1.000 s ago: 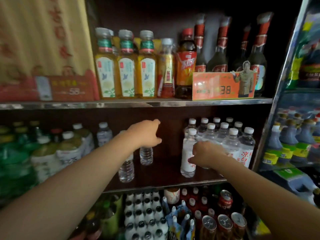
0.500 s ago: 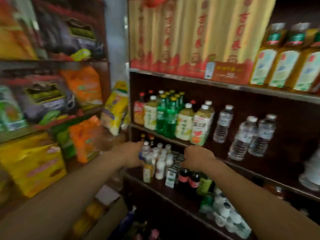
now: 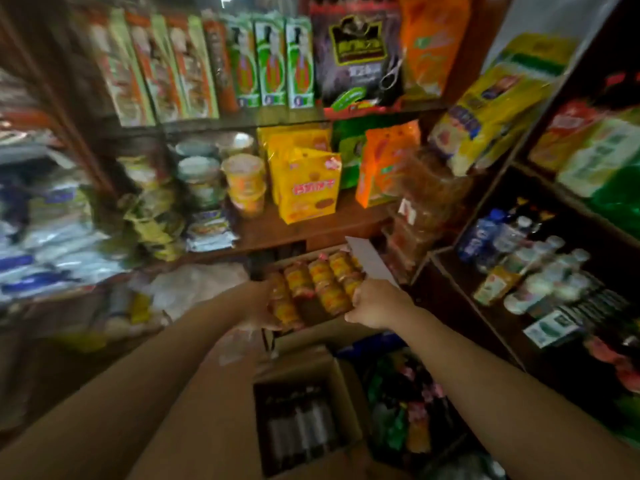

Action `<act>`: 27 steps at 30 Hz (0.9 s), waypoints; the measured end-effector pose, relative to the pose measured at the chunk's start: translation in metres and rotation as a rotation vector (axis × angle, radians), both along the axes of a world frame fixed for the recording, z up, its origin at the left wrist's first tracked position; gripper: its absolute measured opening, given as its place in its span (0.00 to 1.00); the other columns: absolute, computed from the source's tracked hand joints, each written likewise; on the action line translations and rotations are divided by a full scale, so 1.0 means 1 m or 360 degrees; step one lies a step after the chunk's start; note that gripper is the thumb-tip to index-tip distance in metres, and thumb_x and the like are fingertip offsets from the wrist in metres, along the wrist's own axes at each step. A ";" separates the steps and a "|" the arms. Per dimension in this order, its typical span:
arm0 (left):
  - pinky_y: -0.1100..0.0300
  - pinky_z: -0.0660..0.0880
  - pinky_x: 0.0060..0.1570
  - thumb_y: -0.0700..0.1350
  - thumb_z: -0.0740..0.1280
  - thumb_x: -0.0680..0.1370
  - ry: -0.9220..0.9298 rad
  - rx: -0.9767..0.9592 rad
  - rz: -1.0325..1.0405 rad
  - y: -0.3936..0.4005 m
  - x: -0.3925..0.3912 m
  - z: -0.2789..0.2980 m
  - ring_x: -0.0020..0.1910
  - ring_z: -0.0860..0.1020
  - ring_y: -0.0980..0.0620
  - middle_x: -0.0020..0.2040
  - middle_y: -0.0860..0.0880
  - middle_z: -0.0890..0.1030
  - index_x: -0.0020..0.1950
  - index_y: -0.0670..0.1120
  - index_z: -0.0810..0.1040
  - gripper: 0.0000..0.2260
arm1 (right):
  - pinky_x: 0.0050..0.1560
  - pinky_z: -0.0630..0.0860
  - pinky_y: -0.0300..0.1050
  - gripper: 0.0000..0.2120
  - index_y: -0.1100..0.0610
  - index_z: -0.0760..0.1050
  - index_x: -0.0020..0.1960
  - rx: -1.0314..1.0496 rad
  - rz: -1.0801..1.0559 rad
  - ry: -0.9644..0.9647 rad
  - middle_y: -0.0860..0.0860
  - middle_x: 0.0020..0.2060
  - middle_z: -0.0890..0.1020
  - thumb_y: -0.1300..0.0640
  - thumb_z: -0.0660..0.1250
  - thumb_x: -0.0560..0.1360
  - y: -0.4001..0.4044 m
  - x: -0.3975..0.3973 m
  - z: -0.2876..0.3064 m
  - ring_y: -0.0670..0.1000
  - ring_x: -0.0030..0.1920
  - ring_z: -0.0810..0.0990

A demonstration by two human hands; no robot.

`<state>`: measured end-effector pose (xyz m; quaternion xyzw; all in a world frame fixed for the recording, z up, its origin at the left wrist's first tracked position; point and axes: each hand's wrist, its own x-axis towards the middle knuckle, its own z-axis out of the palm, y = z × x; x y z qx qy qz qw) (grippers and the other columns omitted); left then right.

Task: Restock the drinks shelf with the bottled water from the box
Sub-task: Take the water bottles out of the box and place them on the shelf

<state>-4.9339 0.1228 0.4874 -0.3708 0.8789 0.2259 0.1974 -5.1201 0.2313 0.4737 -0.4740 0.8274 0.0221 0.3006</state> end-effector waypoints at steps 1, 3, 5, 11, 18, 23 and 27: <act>0.59 0.68 0.61 0.51 0.71 0.74 -0.0016 0.0087 0.0104 -0.004 0.006 -0.018 0.65 0.73 0.46 0.67 0.46 0.73 0.74 0.46 0.62 0.32 | 0.29 0.62 0.42 0.20 0.52 0.61 0.30 0.0043 0.0034 -0.0028 0.50 0.27 0.64 0.49 0.67 0.75 -0.008 0.005 -0.014 0.51 0.28 0.67; 0.56 0.71 0.62 0.54 0.73 0.71 -0.0026 0.0216 0.0258 -0.009 0.017 -0.057 0.62 0.74 0.47 0.65 0.48 0.75 0.71 0.48 0.67 0.31 | 0.30 0.64 0.43 0.19 0.52 0.63 0.31 0.0135 0.0097 -0.0072 0.50 0.28 0.67 0.49 0.67 0.75 -0.020 0.014 -0.047 0.52 0.29 0.69; 0.55 0.71 0.63 0.57 0.73 0.71 -0.0064 0.0334 0.0333 -0.008 0.023 -0.096 0.63 0.74 0.49 0.65 0.49 0.75 0.70 0.49 0.67 0.32 | 0.31 0.67 0.43 0.16 0.53 0.65 0.32 0.0236 0.0157 -0.0102 0.50 0.29 0.69 0.49 0.66 0.75 -0.028 0.025 -0.083 0.52 0.30 0.70; 0.57 0.67 0.65 0.57 0.72 0.71 -0.0025 0.0559 0.0515 0.009 0.011 -0.203 0.65 0.71 0.50 0.68 0.50 0.72 0.73 0.51 0.63 0.34 | 0.39 0.76 0.48 0.10 0.54 0.71 0.44 0.0460 0.0231 -0.0176 0.51 0.40 0.75 0.48 0.66 0.74 -0.033 0.037 -0.201 0.54 0.40 0.79; 0.64 0.71 0.51 0.44 0.70 0.75 0.0072 0.1021 0.0958 0.025 -0.006 -0.349 0.58 0.72 0.52 0.67 0.46 0.72 0.72 0.43 0.64 0.28 | 0.29 0.68 0.43 0.11 0.55 0.71 0.38 0.0620 0.0082 -0.0396 0.50 0.32 0.73 0.52 0.65 0.77 -0.030 0.040 -0.343 0.51 0.33 0.75; 0.53 0.69 0.65 0.45 0.71 0.74 0.0011 0.0967 0.1122 0.028 -0.007 -0.462 0.64 0.72 0.45 0.65 0.46 0.74 0.68 0.45 0.71 0.23 | 0.30 0.67 0.42 0.11 0.54 0.71 0.38 0.0655 0.0018 -0.0465 0.51 0.36 0.75 0.52 0.67 0.76 -0.019 0.043 -0.446 0.50 0.36 0.76; 0.50 0.69 0.66 0.48 0.70 0.74 0.0110 0.0873 0.1215 0.022 -0.008 -0.531 0.65 0.73 0.45 0.63 0.47 0.76 0.65 0.48 0.74 0.20 | 0.49 0.74 0.44 0.20 0.54 0.70 0.64 0.0663 -0.0119 -0.0632 0.54 0.60 0.75 0.52 0.69 0.75 -0.012 0.045 -0.516 0.54 0.56 0.77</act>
